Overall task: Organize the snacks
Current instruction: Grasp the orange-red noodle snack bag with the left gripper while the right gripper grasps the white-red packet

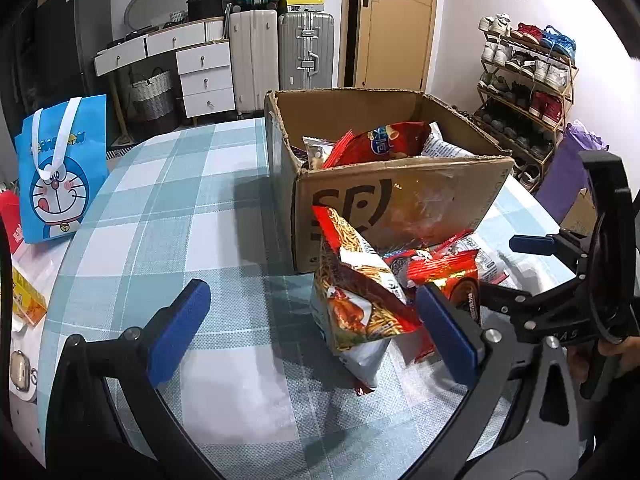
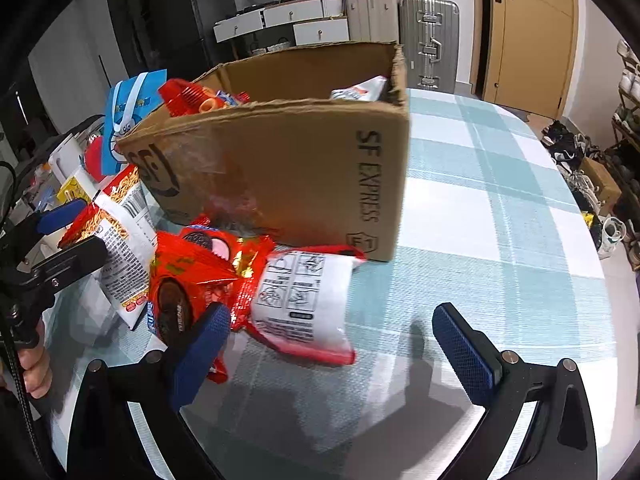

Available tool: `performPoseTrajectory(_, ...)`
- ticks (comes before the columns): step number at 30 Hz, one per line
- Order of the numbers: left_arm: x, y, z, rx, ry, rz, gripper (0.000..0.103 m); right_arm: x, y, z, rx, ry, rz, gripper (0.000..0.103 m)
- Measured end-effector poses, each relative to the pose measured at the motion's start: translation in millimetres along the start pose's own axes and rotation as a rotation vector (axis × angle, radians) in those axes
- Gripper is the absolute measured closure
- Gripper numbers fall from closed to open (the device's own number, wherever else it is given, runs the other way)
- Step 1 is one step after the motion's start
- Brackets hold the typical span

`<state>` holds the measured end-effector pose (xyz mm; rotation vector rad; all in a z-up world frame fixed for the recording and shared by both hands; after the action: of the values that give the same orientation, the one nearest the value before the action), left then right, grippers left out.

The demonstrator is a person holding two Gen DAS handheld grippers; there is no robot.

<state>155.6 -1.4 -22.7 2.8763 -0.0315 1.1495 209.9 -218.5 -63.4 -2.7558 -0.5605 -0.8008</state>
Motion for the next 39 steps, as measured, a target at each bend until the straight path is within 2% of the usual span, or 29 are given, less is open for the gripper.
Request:
performPoseTrajectory(8,-1.3,-0.6,2.1,0.003,-0.007,0.003,0.001,-2.4,-0.4,8.7,-0.056,-0.024,-0.005,0.0)
performPoseTrajectory(29,-5.0,-3.3,10.1,0.005,-0.019,-0.003,0.001,4.7,13.4,12.5,-0.06,0.006,0.096,0.001)
performPoseTrajectory(30,-5.1,-3.4,10.2,0.005,-0.02,-0.003,0.001,5.0,15.5,12.5,-0.053,0.003,0.104,0.003)
performPoseTrajectory(33,-4.8,-4.9,11.1,0.003,-0.019,-0.004,0.001,4.7,18.5,11.2,-0.02,0.006,0.108,0.021)
performPoseTrajectory(37,-4.9,-5.2,11.1,0.004,-0.018,-0.005,0.001,4.2,16.6,10.6,-0.025,0.003,0.089,0.03)
performPoseTrajectory(39,-4.8,-5.2,11.1,0.003,-0.018,-0.004,0.001,2.3,13.7,10.3,-0.021,0.001,0.08,0.038)
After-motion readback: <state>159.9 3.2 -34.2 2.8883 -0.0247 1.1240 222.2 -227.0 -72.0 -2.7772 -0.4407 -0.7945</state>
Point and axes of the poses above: each gripper's, at about its wrist camera, not at the fingertips, and z roughly the way its jaws point, y to its right, x to its top, the point moved 2 cm from there along z, roughly the way its jaws point, and after that the axes turned 3 degrees about -y, right-handed, at the moved point
